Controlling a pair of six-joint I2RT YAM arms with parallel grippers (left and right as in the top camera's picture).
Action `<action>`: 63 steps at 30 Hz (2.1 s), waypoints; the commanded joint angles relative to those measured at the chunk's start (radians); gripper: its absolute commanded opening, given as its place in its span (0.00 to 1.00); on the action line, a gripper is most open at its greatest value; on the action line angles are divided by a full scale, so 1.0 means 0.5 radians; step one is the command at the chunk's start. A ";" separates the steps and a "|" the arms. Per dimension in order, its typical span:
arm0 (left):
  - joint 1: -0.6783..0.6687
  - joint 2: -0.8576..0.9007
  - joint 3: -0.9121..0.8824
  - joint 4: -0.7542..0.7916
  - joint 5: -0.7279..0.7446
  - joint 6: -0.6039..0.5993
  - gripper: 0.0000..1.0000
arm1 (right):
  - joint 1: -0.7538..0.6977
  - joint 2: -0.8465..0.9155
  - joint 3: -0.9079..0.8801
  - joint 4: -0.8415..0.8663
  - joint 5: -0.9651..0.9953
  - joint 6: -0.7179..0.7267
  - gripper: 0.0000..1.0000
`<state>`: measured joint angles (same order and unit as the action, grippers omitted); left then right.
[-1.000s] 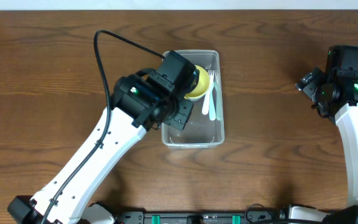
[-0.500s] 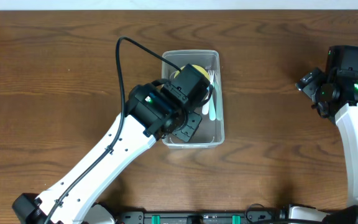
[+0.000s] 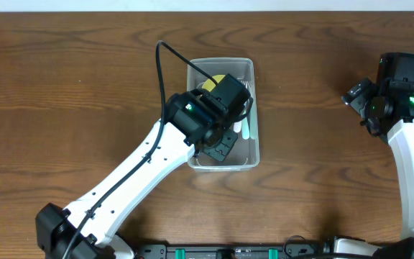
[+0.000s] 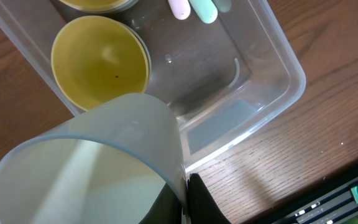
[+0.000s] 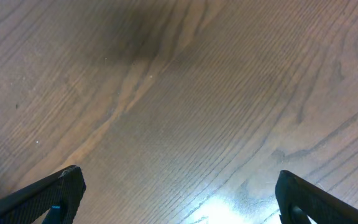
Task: Pack container
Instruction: 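Carry the white cup right and lower it onto the stacked cups, then press the white cup down into the stack and open the left gripper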
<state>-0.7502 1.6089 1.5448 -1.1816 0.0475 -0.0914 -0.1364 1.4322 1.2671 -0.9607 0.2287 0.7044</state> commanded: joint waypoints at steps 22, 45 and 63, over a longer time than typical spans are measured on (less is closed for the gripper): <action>-0.008 0.001 -0.015 0.074 -0.030 0.100 0.06 | -0.003 -0.002 0.025 -0.002 0.035 0.026 0.99; 0.120 0.218 -0.015 0.236 -0.379 0.158 0.06 | -0.003 -0.002 0.025 -0.001 0.035 0.026 0.99; 0.120 0.220 -0.015 0.273 -0.283 0.159 0.06 | -0.003 -0.002 0.025 -0.001 0.035 0.026 0.99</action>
<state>-0.6918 1.7168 1.5444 -1.0435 -0.1097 -0.0250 -0.1364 1.4322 1.2671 -0.9607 0.2287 0.7044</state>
